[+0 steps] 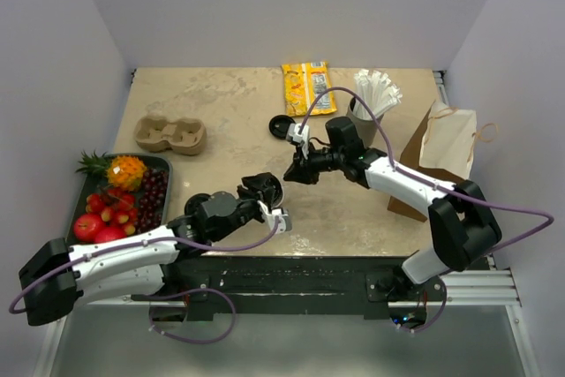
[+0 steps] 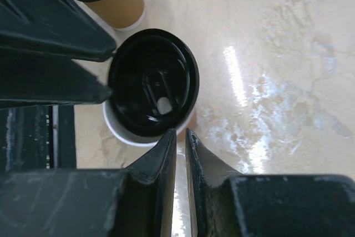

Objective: Pack the takeout coffee

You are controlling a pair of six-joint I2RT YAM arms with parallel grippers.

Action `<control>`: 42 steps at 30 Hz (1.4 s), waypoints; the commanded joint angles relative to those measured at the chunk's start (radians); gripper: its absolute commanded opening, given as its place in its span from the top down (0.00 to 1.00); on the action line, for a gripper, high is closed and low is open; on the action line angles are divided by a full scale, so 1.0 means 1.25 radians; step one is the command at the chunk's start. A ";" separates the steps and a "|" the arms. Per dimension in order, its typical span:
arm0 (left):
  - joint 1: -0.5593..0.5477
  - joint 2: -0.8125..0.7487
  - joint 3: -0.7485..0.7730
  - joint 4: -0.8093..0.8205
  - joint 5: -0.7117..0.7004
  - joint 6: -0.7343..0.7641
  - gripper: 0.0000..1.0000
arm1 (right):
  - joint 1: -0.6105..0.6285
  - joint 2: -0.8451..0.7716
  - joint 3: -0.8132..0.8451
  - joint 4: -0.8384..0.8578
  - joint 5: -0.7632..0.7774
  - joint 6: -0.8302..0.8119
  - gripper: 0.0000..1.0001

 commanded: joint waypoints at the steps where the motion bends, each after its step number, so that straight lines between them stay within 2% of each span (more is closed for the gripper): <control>1: -0.003 -0.072 0.093 -0.168 0.098 -0.115 0.48 | 0.009 -0.056 0.013 0.012 0.040 -0.086 0.84; 7: -0.003 -0.056 0.104 -0.169 0.076 -0.181 0.50 | 0.011 -0.044 0.019 0.012 0.044 -0.090 0.85; 9: 0.011 -0.055 0.111 -0.172 0.063 -0.221 0.50 | 0.011 -0.050 0.024 -0.010 0.039 -0.095 0.81; 10: 0.020 -0.054 0.139 -0.224 0.079 -0.239 0.50 | 0.011 -0.053 0.026 -0.014 0.036 -0.107 0.79; 12: 0.063 -0.045 0.204 -0.289 0.139 -0.325 0.43 | 0.018 -0.068 0.026 -0.037 0.039 -0.156 0.72; 13: 0.087 -0.027 0.232 -0.371 0.152 -0.366 0.42 | 0.022 -0.072 0.032 -0.047 0.048 -0.168 0.70; 14: 0.115 -0.013 0.262 -0.408 0.169 -0.461 0.41 | 0.023 -0.077 0.034 -0.056 0.056 -0.176 0.69; 15: 0.176 0.000 0.291 -0.442 0.187 -0.504 0.40 | 0.023 -0.082 0.037 -0.064 0.067 -0.178 0.66; 17: 0.231 0.035 0.359 -0.526 0.194 -0.612 0.39 | 0.022 -0.085 0.057 -0.095 0.085 -0.184 0.65; 19: 0.314 0.069 0.413 -0.608 0.259 -0.659 0.39 | 0.022 -0.088 0.083 -0.117 0.096 -0.170 0.63; 21: 0.368 0.104 0.457 -0.689 0.394 -0.706 0.41 | 0.023 -0.096 0.107 -0.154 0.102 -0.149 0.61; 23: 0.381 0.155 0.474 -0.719 0.509 -0.724 0.44 | 0.023 -0.100 0.123 -0.190 0.109 -0.126 0.60; 28: 0.394 0.182 0.441 -0.659 0.582 -0.831 0.44 | 0.023 -0.103 0.189 -0.289 0.137 -0.113 0.57; 31: 0.396 0.191 0.425 -0.631 0.506 -0.895 0.44 | 0.022 -0.107 0.202 -0.311 0.151 -0.107 0.55; 34: 0.428 0.193 0.415 -0.606 0.495 -0.934 0.44 | 0.022 -0.110 0.204 -0.313 0.157 -0.100 0.55; 42: 0.475 0.230 0.404 -0.617 0.535 -0.941 0.49 | 0.022 -0.104 0.204 -0.304 0.156 -0.087 0.54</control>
